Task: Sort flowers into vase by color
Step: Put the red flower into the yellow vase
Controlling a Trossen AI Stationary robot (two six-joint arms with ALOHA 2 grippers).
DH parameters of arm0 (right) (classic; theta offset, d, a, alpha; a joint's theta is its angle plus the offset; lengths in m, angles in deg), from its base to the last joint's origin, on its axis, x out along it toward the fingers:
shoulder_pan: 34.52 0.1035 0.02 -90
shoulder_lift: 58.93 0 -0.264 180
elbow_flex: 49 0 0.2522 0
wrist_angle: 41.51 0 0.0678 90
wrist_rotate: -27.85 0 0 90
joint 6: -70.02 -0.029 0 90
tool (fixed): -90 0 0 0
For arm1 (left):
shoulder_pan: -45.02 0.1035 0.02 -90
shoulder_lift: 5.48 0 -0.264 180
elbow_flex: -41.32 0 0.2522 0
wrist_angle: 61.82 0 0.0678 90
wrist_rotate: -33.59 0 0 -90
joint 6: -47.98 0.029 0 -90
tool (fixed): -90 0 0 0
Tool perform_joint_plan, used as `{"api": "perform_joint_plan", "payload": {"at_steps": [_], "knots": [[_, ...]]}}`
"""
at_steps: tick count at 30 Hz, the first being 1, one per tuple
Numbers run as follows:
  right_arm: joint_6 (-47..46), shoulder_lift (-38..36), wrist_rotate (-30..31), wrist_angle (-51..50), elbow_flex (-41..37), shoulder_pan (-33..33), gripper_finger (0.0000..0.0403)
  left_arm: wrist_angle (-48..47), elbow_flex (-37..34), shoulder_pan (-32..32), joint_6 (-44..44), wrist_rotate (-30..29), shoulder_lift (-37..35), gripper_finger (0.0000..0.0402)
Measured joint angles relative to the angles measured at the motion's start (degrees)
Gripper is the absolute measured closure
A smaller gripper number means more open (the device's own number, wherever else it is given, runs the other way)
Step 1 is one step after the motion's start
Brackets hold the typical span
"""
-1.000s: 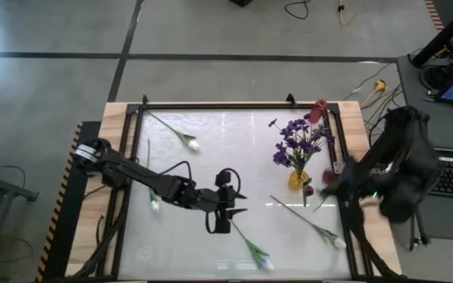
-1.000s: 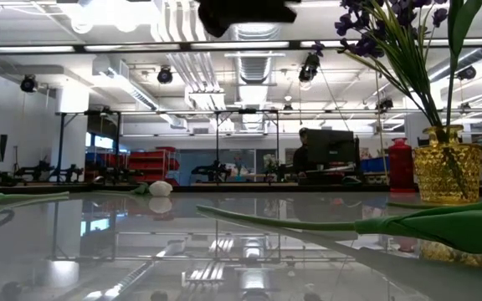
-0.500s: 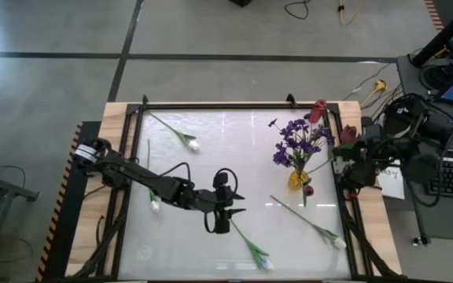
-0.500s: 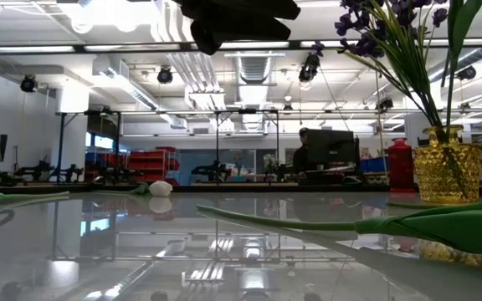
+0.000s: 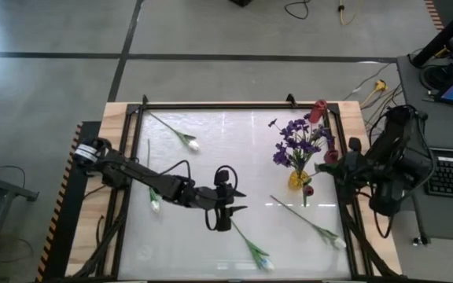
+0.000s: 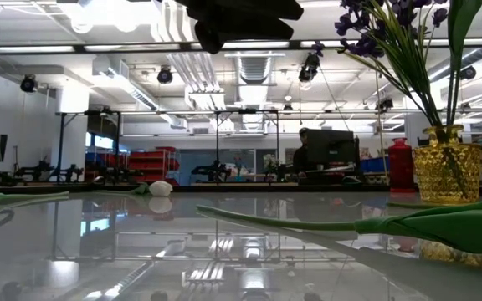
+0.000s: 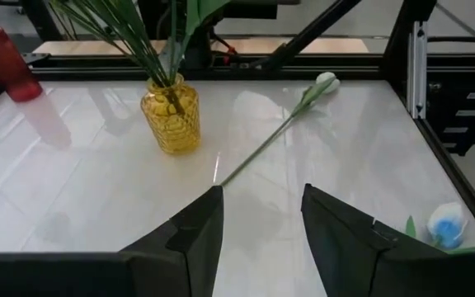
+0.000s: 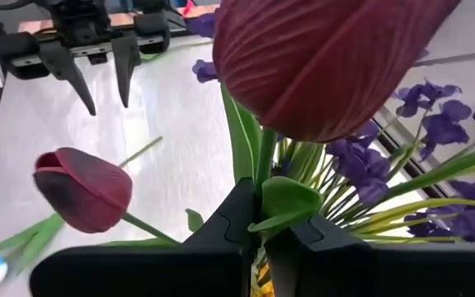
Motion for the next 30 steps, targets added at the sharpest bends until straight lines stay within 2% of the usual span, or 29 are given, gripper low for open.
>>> {"api": "perform_joint_plan", "payload": {"at_steps": [8,22,30], "knots": [[-3.7,0.1,1.6,0.1,-4.6,-1.3,0.0394,0.0,0.0,0.4,0.4,0.0,0.0,0.0249],[-12.8,0.0,0.4,2.8,-15.4,-3.5,0.0394,0.1,0.0,0.4,1.5,0.1,0.0,0.0249],[-15.0,-0.1,0.5,5.1,-18.4,-3.5,0.0377,5.3,0.0,0.2,3.7,0.2,0.0,0.0249]]}}
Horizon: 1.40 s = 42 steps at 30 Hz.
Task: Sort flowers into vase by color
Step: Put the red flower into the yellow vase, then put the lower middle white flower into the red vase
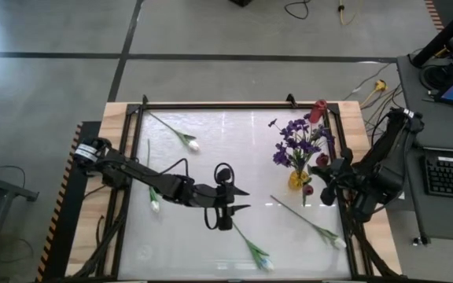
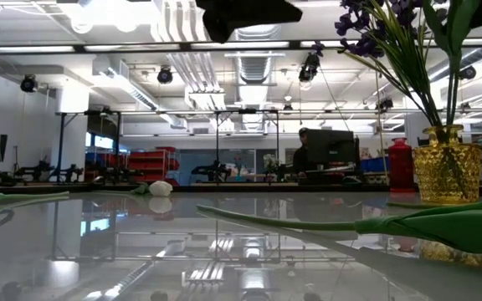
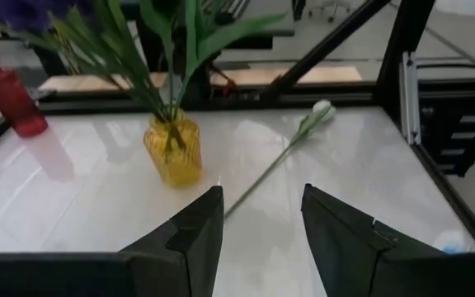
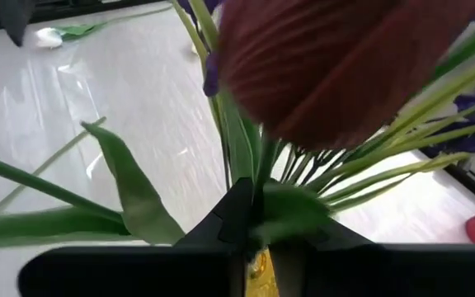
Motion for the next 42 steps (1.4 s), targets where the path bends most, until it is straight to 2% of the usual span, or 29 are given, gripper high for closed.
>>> {"api": "perform_joint_plan", "payload": {"at_steps": [7,12,16,20,24,30,35,42], "knots": [[-1.7,0.0,-0.8,-0.1,-1.0,0.0,0.0323,1.0,0.0,-0.6,0.8,0.0,0.0,0.0249],[3.4,0.0,-6.1,-0.6,4.0,0.0,0.0271,0.9,0.0,-1.0,0.6,0.8,-0.1,0.0246],[8.0,0.0,-10.7,-2.6,10.6,0.0,0.0234,-1.3,0.0,-1.1,-0.6,5.6,0.0,0.0233],[9.3,-0.1,-15.3,-5.4,16.4,0.0,0.0198,-4.3,0.0,-1.1,-2.9,7.8,0.6,0.021],[10.4,-0.7,-22.0,-5.4,19.7,0.0,0.0164,-5.1,0.0,-1.2,-3.8,10.6,2.4,0.0182],[9.8,-0.7,-28.2,-5.4,22.1,0.0,0.012,-5.1,0.3,-0.9,-2.1,20.2,8.0,0.0157],[9.8,-0.7,-30.1,-5.4,24.8,0.0,0.0104,-8.4,6.2,-0.8,4.3,25.8,15.2,0.0168],[9.8,-0.7,-30.4,-5.3,28.9,0.0,0.0111,-21.7,19.8,-0.1,7.9,36.4,27.0,0.018]]}}
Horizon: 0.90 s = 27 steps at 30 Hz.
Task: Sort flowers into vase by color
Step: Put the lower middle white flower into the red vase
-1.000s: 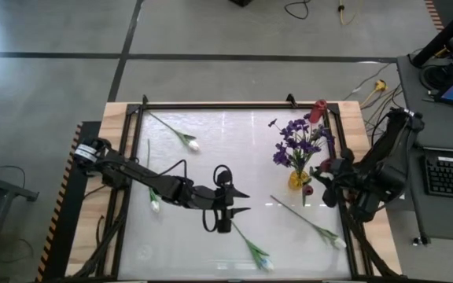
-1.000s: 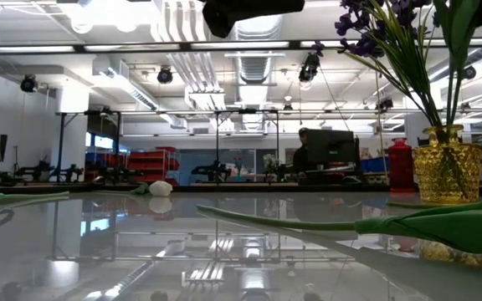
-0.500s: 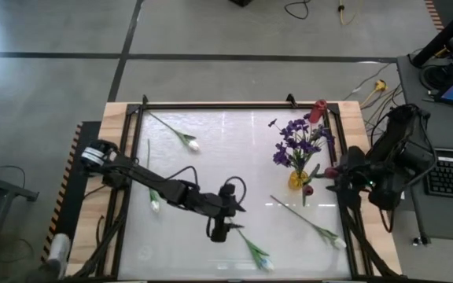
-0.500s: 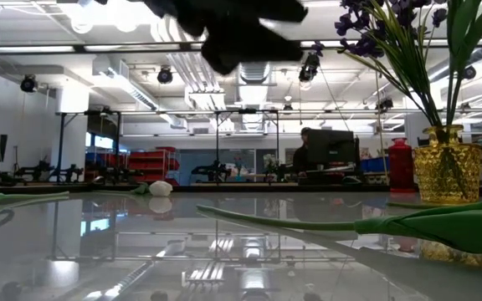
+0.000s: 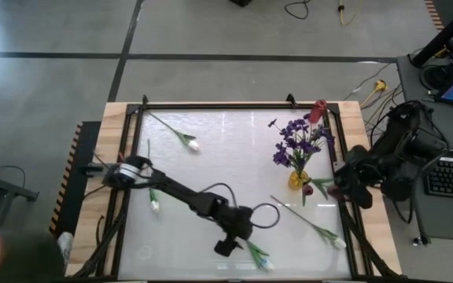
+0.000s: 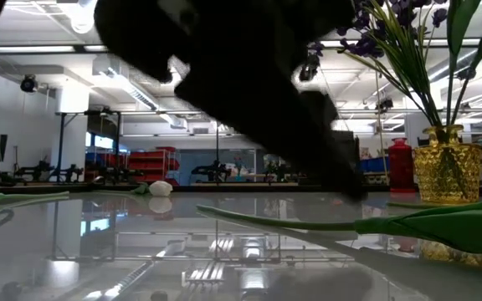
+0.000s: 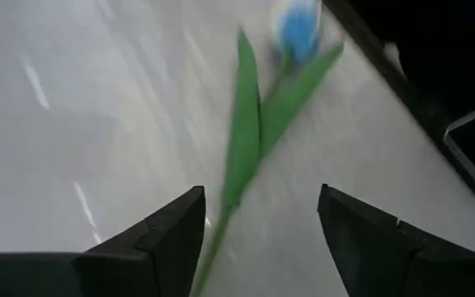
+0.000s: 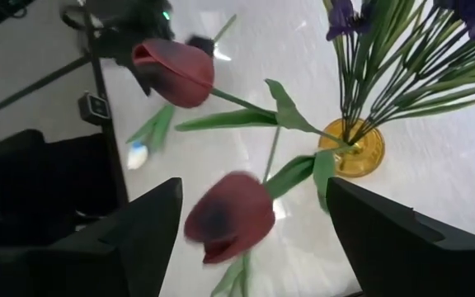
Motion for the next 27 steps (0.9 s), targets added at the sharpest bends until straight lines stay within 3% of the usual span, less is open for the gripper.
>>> {"api": "perform_joint_plan", "payload": {"at_steps": [5,10,20,27], "knots": [[0.0,0.0,0.4,0.0,0.6,0.0,0.0117,-3.1,6.1,0.7,1.0,4.7,5.3,0.019],[0.2,0.7,1.8,-0.1,0.1,0.0,0.0115,-3.2,8.2,1.3,2.1,4.2,7.2,0.0212],[1.5,2.8,1.9,0.0,0.0,0.0,0.0121,-5.9,7.7,0.1,8.9,-8.3,7.1,0.0302],[1.5,3.0,1.9,0.0,0.0,0.0,0.012,-6.1,7.7,-0.1,6.1,-9.3,6.8,0.0394]]}}
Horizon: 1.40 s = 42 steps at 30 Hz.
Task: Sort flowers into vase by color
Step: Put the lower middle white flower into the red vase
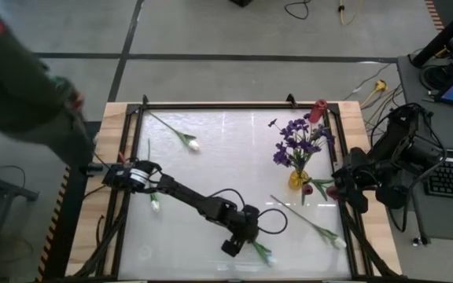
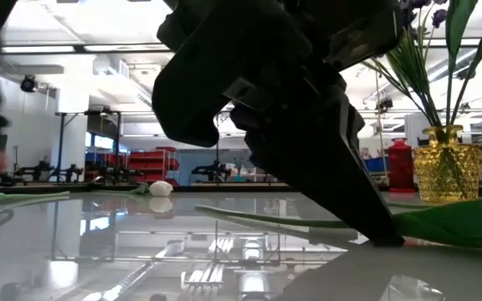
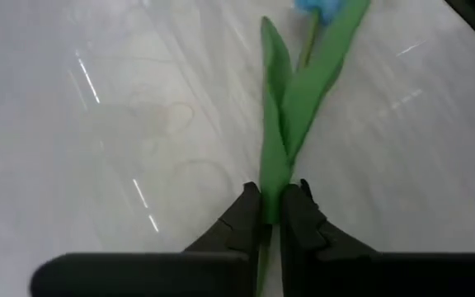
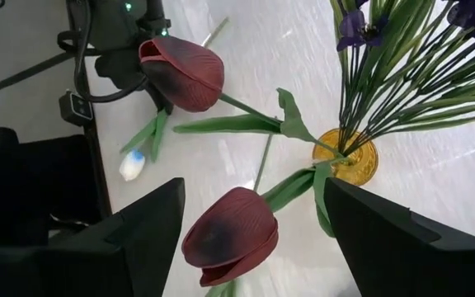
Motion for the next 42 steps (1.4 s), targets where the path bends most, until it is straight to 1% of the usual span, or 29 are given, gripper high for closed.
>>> {"api": "perform_joint_plan", "payload": {"at_steps": [2,4,6,8,10,14,16,18,22,24,26,29,31,32,33,36,39,42], "knots": [[0.0,0.0,0.0,0.0,0.0,0.0,0.0122,-0.5,-0.1,-0.1,-0.3,-0.5,-0.7,0.0394],[0.0,0.0,-0.1,-0.1,0.2,0.0,0.0125,-3.5,-0.4,-0.1,-0.2,-1.7,-2.3,0.0398],[0.3,0.0,-0.1,0.0,1.3,0.0,0.0129,-7.0,-0.7,0.0,0.3,-3.1,-4.8,0.04],[1.5,0.0,0.3,0.0,2.6,0.0,0.0132,-9.1,-0.7,0.3,1.2,-5.9,-8.1,0.0401],[3.5,0.0,2.3,0.4,3.8,0.0,0.0135,-10.8,-0.9,0.7,1.7,-8.5,-12.5,0.0401],[8.9,0.0,7.2,3.5,5.7,0.0,0.0138,-9.0,-4.0,1.7,-0.7,-12.3,-20.7,0.0401],[12.5,0.1,9.0,7.1,5.9,0.0,0.0136,-4.3,-7.3,1.9,-2.9,-15.4,-25.7,0.0401],[17.6,0.8,9.9,11.6,5.9,0.0,0.0134,3.3,-11.6,2.0,-4.5,-18.0,-31.5,0.0401],[29.4,3.4,10.7,20.4,5.9,0.0,0.0128,23.1,-21.9,1.7,-7.5,-18.3,-40.0,0.0401],[34.5,5.4,13.5,24.4,5.7,0.0,0.0124,34.0,-26.9,1.5,-8.1,-18.0,-42.5,0.0401],[39.4,7.9,17.8,28.4,5.5,0.0,0.0118,44.6,-30.8,1.6,-8.5,-18.0,-44.1,0.0402],[47.2,12.1,22.7,34.2,5.5,-0.5,0.0105,55.6,-34.2,1.6,-8.1,-18.1,-44.4,0.0402],[50.3,14.9,27.7,38.2,5.5,-2.0,0.0096,60.2,-35.2,1.7,-6.5,-18.0,-43.5,0.0402],[50.9,15.9,29.2,40.1,5.5,-2.7,0.0093,62.4,-35.3,1.7,-5.5,-18.0,-43.0,0.0402],[51.9,16.9,29.5,41.8,5.7,-3.6,0.0091,64.4,-35.3,1.7,-4.4,-18.0,-42.8,0.0402],[54.2,19.7,28.1,48.8,7.4,-7.3,0.0091,69.9,-34.4,1.8,-1.5,-16.5,-41.8,0.0402],[58.8,22.6,27.7,54.9,9.7,-10.8,0.0099,70.8,-32.1,1.9,1.3,-14.5,-40.0,0.0402],[66.0,25.6,24.6,59.7,12.9,-14.2,0.0112,71.3,-28.5,1.9,2.4,-12.6,-37.9,0.0402]]}}
